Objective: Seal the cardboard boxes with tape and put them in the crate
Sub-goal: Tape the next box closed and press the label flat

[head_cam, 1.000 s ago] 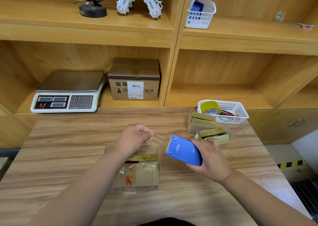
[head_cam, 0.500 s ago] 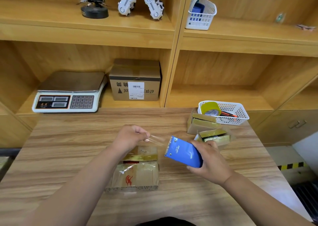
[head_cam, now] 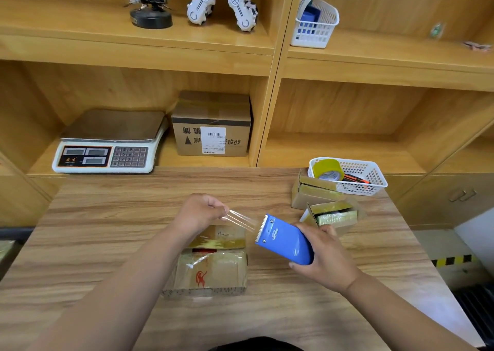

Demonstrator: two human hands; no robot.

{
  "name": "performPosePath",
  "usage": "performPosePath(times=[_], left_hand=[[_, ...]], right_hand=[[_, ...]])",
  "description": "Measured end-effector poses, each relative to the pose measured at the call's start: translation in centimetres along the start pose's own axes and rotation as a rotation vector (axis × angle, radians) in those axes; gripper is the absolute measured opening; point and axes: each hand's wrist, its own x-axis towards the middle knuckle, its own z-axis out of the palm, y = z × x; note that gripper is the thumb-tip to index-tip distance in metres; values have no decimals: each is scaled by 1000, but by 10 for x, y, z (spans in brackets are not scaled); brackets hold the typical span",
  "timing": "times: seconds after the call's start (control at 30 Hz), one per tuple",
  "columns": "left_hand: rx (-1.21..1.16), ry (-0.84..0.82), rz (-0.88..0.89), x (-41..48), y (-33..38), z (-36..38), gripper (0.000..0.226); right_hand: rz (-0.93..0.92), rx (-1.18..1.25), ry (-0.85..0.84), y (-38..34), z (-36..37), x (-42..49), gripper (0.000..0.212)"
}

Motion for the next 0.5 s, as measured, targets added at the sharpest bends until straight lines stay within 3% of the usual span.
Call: performPosePath(times=[0.27,0.5], left_hand=[[37,49,6,4,6,-6,13],[103,35,62,1,15,-8,21]], right_hand=[[-26,-67,5,-2,-5,0,61],[-14,-215,-30,-5,-8,4,71]])
